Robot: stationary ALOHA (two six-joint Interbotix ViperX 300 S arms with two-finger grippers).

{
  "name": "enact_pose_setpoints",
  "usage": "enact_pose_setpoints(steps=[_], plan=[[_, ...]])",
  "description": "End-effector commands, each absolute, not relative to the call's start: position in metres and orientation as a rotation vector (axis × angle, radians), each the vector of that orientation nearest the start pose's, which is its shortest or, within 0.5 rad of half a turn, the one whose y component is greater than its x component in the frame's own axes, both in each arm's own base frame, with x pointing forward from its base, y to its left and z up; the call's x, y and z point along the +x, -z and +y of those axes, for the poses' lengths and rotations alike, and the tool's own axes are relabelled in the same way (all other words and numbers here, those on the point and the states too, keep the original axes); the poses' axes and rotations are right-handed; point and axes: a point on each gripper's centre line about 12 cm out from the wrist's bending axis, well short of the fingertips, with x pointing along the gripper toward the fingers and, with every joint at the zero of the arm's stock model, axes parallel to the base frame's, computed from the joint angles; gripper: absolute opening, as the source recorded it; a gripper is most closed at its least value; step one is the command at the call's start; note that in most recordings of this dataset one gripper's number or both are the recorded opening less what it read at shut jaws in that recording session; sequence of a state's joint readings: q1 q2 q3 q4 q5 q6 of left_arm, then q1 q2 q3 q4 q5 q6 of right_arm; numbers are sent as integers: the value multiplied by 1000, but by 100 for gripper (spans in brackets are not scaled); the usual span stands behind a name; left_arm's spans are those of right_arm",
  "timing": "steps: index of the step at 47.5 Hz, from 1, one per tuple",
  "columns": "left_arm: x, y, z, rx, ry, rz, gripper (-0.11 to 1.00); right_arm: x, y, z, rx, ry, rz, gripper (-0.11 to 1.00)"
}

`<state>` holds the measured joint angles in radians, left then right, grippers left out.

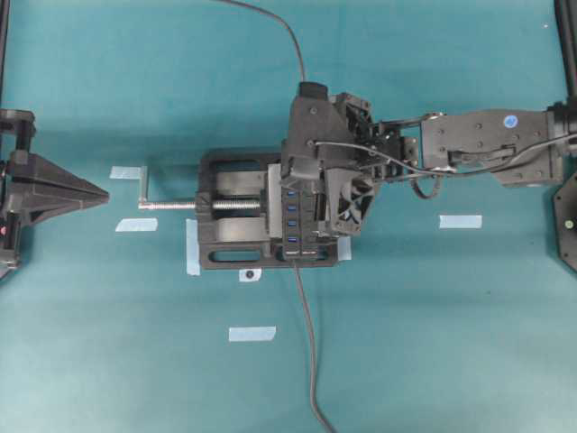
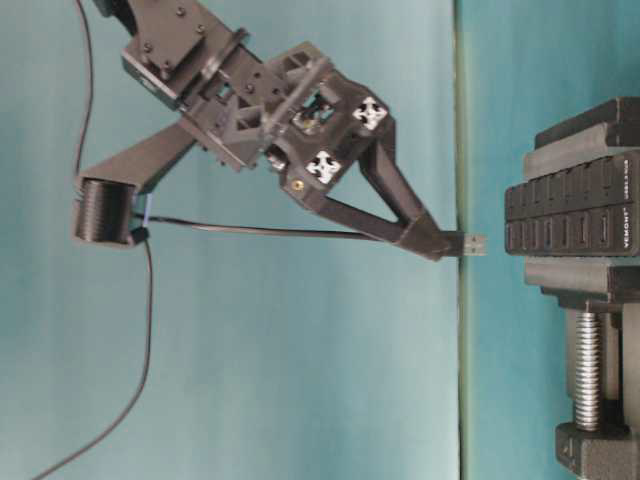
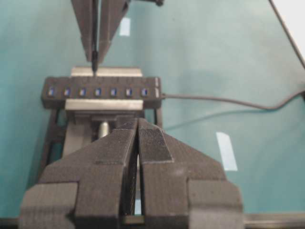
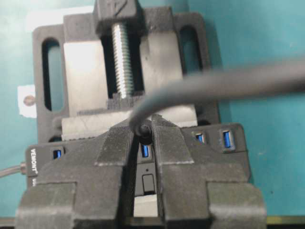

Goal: Insert the USB into the center port of the fixed hub
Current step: 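Carry the plug left and align it over the hub's center port, then press the plug down into the center blue port with the right gripper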

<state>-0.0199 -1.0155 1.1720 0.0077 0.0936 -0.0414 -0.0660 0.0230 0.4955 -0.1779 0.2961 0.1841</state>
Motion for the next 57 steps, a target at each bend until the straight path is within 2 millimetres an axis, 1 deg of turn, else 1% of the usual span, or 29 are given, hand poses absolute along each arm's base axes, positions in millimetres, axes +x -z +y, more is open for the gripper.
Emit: enact_pose_setpoints(steps=[1, 19, 28, 57], plan=[[190, -267, -4, -33, 15, 232, 0, 413, -203, -32, 31, 118, 775, 8], [190, -267, -4, -31, 15, 233, 0, 416, -184, -32, 29, 117, 823, 8], [190, -267, -4, -33, 15, 233, 0, 413, -177, -33, 27, 122, 863, 8], [190, -266, -4, -33, 15, 235, 0, 415, -178, -32, 26, 117, 844, 8]])
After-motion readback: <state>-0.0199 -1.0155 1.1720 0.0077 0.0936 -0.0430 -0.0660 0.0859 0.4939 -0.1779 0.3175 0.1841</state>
